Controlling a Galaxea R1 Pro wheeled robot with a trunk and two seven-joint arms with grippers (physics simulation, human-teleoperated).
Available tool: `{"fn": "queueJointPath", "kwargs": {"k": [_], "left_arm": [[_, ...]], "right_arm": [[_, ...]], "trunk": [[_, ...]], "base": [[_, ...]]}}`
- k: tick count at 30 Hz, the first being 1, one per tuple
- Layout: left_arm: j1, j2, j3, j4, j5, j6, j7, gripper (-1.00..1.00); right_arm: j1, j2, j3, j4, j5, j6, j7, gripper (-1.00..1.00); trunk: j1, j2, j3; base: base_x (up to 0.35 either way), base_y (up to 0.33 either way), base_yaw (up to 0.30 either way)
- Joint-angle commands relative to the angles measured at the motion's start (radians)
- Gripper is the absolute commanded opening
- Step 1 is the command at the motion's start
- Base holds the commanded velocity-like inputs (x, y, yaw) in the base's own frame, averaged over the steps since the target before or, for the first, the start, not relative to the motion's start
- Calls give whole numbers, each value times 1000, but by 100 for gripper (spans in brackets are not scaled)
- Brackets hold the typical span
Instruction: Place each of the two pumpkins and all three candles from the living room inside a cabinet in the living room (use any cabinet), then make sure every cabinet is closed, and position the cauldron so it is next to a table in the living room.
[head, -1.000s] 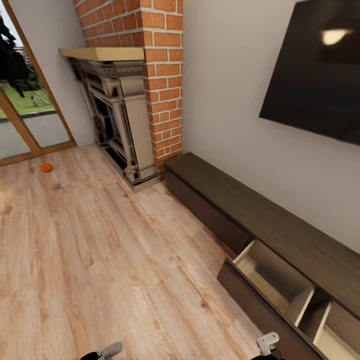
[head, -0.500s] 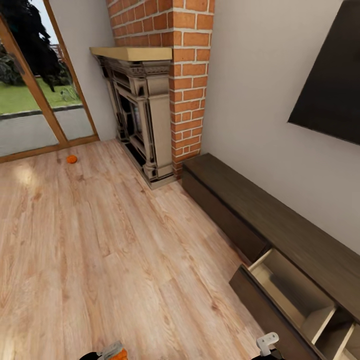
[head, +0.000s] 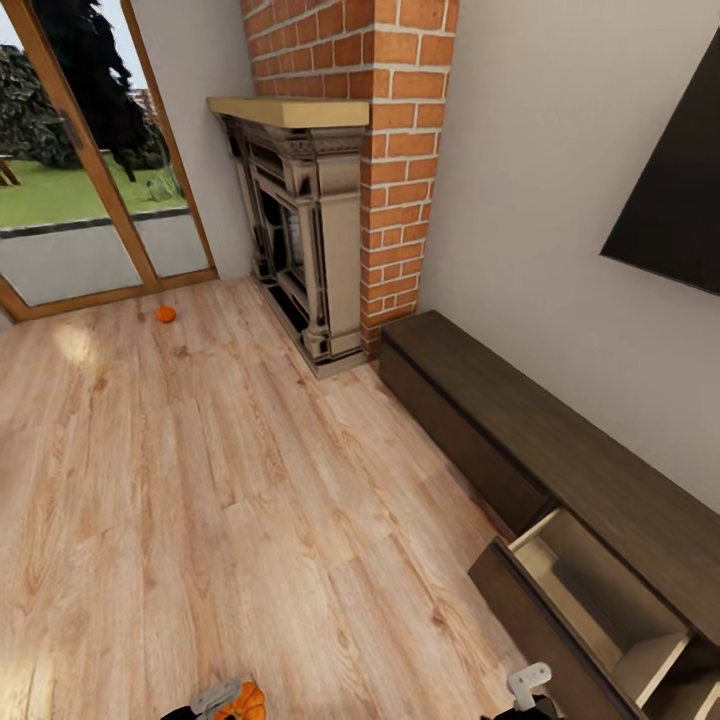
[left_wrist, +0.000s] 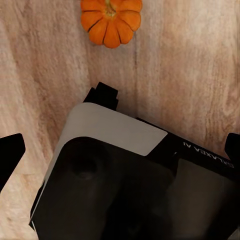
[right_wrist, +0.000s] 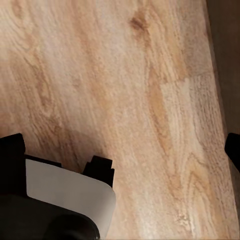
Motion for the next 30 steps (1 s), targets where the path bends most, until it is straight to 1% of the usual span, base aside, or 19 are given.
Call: {"fn": "queueJointPath", "kwargs": {"k": [1,5,8,11,19,30], "left_arm": [[0,0,0,0,0,-1,0,100],[0,0,1,0,0,-3,0,100],[0,0,1,0,0,-3,0,100],[1,0,0,0,0,-4,0,100],[2,-3,-1,0,-1,-5,-2,100],[2,-11,-1,-2,-3,-5,-9,100]], "right_arm": [[0,0,-1,4,0,-1,0,100],[0,2,0,15,2,0,1,100],[0,13,0,23,5,1,1,100],[0,16,0,24,6,1,1,100],[0,20,0,22,0,-3,-7,100],[0,20,-1,15,-8,-5,-11,100]], "trunk": [[-4,7,3],[-19,35,16],[-31,56,25],[-42,77,35],[-42,77,34],[-42,77,30]], "base": [[0,0,2],[0,0,0],[0,0,0],[0,0,0],[0,0,4],[0,0,255]]}}
